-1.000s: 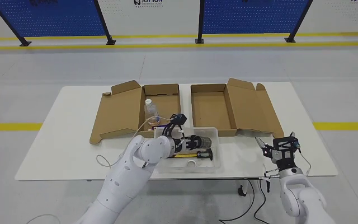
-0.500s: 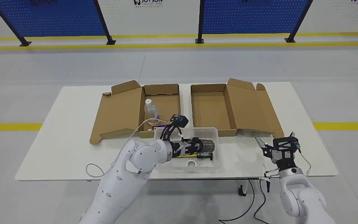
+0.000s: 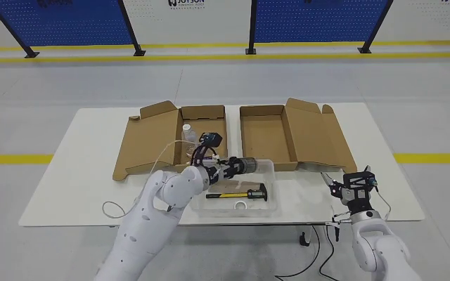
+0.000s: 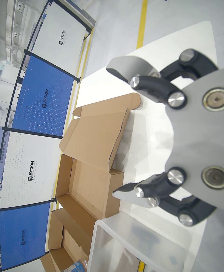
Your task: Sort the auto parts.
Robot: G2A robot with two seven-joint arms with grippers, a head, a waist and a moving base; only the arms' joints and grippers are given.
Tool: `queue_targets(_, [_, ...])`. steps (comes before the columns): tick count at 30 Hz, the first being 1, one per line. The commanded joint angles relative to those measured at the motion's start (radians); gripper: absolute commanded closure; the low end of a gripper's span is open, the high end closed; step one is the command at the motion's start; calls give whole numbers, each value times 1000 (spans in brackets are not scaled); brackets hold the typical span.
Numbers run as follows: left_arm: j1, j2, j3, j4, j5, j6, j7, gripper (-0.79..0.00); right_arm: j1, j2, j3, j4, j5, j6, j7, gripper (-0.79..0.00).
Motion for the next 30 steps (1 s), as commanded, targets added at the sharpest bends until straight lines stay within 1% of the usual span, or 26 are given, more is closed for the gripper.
queue_targets(1, [-6, 1, -14, -2, 3, 22, 14, 0, 0, 0, 0, 0, 0, 0, 0, -785])
queue_targets(6, [-38, 3, -34, 25, 59, 104, 40, 0, 0, 0, 0, 0, 0, 0, 0, -785])
queue_targets(11, [-98, -3, -25, 110, 69, 147, 60, 0, 0, 0, 0, 0, 0, 0, 0, -785])
queue_targets(20, [-214, -27, 48, 304, 104, 213, 87, 0, 0, 0, 0, 0, 0, 0, 0, -785])
queue_targets(25, [-281, -44, 92, 398, 123, 279, 73, 0, 0, 0, 0, 0, 0, 0, 0, -785])
queue_targets(30, [-342, -60, 121, 490, 121, 309, 53, 0, 0, 0, 0, 0, 0, 0, 0, -785])
